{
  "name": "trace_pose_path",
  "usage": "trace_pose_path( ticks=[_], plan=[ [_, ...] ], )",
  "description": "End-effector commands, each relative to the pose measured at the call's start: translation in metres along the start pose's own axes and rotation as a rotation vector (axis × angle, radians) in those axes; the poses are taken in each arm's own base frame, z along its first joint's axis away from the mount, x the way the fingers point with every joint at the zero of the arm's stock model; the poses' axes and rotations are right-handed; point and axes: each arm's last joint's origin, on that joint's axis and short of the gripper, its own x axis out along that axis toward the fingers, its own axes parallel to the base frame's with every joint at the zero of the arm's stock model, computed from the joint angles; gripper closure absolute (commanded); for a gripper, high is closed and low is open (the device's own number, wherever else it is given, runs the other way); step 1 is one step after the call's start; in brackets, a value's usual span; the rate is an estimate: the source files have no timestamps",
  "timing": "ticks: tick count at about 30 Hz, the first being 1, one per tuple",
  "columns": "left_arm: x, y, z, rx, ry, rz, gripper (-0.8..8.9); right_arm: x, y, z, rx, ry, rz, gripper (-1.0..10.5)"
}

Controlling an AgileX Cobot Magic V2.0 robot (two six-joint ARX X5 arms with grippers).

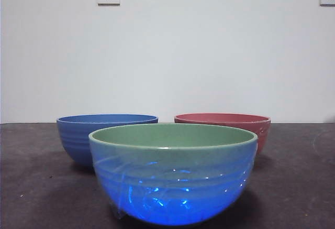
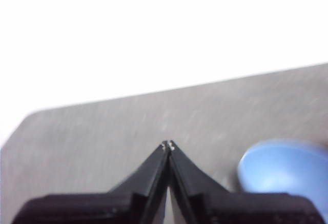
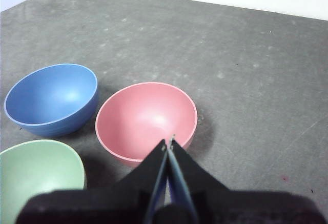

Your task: Pick up the green bowl on the top,put the green bowl on the left,pick up the red bowl in the middle,put the red bowl on the right

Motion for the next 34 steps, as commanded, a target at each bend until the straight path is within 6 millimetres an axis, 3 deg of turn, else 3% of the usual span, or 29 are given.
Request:
trace_pose_path(
  ticks=[1, 6, 10, 34],
  plan=[
    [0.012, 0.000, -0.036, 0.007, 0.040, 0.021, 8.17, 0.001, 0.000, 0.000, 0.010, -0.003, 0.001, 9.4],
    [0.027, -0.001, -0.078, -0.025, 0.084, 0.032, 8.17, 0.001, 0.000, -0.001, 0.010, -0.002, 0.002, 9.4],
    [0.031, -0.002, -0.097, -0.077, 0.141, 0.035, 8.17, 0.001, 0.000, 0.000, 0.010, -0.003, 0.001, 9.4],
    [0.031, -0.002, -0.097, -0.078, 0.138, 0.031, 8.17, 0.001, 0.000, 0.000, 0.010, -0.003, 0.002, 9.4]
  ],
)
